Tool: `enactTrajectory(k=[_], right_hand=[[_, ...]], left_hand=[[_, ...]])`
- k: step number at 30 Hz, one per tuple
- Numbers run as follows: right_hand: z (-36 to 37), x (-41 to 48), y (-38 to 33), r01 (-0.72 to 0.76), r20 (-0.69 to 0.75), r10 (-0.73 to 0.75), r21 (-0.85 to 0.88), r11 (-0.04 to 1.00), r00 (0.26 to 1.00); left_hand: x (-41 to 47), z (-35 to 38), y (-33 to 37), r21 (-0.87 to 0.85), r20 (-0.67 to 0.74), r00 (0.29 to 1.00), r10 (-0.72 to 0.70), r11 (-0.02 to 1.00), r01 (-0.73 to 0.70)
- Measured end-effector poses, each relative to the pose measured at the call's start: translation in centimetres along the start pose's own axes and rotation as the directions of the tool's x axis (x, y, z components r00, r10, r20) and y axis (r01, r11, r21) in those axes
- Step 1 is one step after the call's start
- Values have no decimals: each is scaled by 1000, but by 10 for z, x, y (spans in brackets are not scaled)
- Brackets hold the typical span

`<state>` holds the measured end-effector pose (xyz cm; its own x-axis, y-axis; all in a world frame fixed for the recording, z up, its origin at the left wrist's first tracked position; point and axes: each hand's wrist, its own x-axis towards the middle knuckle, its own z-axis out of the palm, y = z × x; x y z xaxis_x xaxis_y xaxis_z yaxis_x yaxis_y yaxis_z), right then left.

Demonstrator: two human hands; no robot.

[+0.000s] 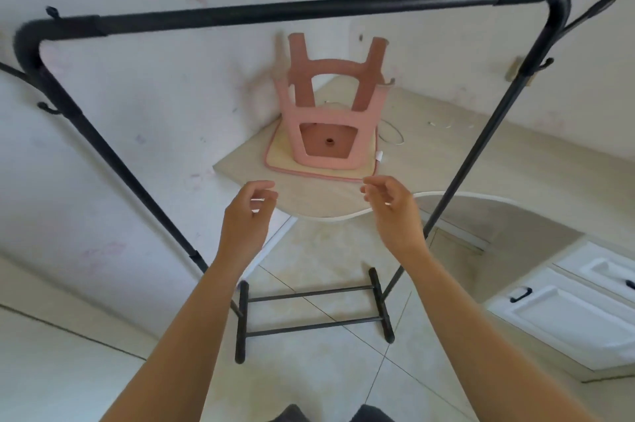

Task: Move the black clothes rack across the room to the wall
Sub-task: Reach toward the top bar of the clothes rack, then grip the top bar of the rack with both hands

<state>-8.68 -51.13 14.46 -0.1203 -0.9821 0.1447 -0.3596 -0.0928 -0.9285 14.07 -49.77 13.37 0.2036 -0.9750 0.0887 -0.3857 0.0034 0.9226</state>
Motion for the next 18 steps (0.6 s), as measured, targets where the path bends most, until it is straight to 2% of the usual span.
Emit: enactTrajectory(k=[3, 5, 9, 14, 18], right_hand=[[-11, 41, -38, 140, -53, -141, -28, 990, 989], [-20, 66, -62, 231, -80, -233, -39, 972, 969], [-35, 112, -106, 410, -124, -422, -111, 905, 898], [-43, 150, -145, 563, -154, -595, -208, 800, 789], [-40, 174, -160, 630, -90, -695, -353, 692, 713]], left_hand=[[36, -9, 40, -118, -40, 998, 52, 991, -56], [61, -13, 66, -262, -94, 995, 28, 964, -52], [102, -20, 111, -533, -165, 982, -95, 846, -7], [134, -30, 144, -696, -181, 977, -116, 717, -43], [145, -36, 156, -866, -153, 976, -154, 497, -57]])
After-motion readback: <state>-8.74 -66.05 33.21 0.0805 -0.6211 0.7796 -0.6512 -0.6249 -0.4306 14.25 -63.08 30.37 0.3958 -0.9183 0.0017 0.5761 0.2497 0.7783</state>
